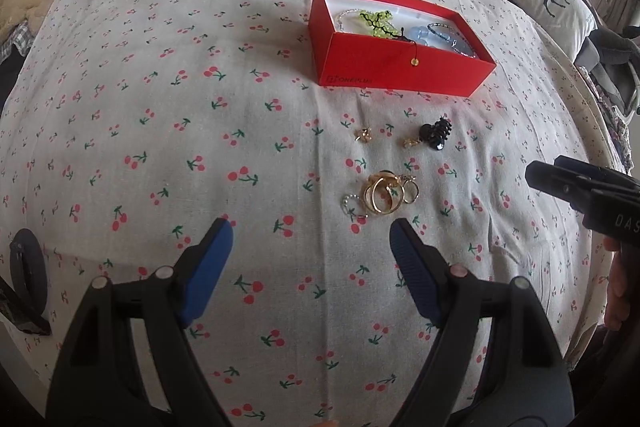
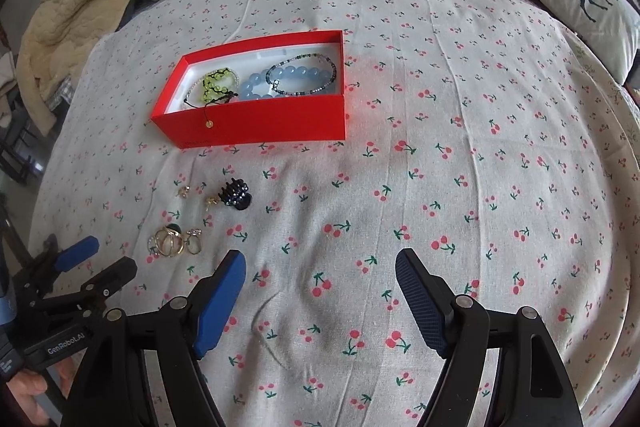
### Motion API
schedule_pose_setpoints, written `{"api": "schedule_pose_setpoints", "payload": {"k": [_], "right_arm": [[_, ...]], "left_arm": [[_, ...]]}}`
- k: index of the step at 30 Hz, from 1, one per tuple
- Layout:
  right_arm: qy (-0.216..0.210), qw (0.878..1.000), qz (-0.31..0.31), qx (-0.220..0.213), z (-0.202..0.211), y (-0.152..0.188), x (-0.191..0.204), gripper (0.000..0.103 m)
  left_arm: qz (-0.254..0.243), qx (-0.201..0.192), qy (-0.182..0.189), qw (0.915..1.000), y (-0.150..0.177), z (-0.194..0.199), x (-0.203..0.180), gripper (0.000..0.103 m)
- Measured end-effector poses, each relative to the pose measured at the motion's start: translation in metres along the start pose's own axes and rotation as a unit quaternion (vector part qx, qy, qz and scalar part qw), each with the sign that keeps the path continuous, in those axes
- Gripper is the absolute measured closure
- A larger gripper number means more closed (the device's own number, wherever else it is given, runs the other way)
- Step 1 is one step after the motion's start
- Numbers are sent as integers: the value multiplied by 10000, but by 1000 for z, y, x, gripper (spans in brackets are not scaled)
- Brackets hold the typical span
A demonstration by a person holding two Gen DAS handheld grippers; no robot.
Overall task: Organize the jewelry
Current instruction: 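Lower the left tool onto the gold rings and close it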
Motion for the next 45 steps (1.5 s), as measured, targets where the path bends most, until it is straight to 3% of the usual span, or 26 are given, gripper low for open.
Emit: {"api": "schedule_pose_setpoints", "payload": {"k": [11,13,20,28,31,45], "right_arm": [[60,9996,230,128,-14,23,10,24],[56,9994,280,193,-19,27,14,24],[53,9989,369,279,-25,31,19,24],[32,9989,390,261,-24,29,21,24],[36,9990,353,283,-27,27,19,24],[6,9995,226,229,-29,15,22,24]], "left_arm": [[-168,-316,523,9980,6,-5,13,22],[-178,-316,670,9971,6,-7,11,27],[-468,-290,1088,9925,5,-11,-19,58],[-631,-274,1168,9908,-1,-20,-46,64],[-632,-165,1096,9918,-1,-28,-50,72],[-423,-295,1157,9919,-10,-15,-45,73]]}}
Point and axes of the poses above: each gripper's, at about its wrist camera, not at the fingertips, and z roughly against the way its jaws point, x to its left, y to its underside, the point moved 7 cm from there along -z, roughly the way its jaws point, and after that the axes turned 13 degrees about z, right-handed, at the moved point
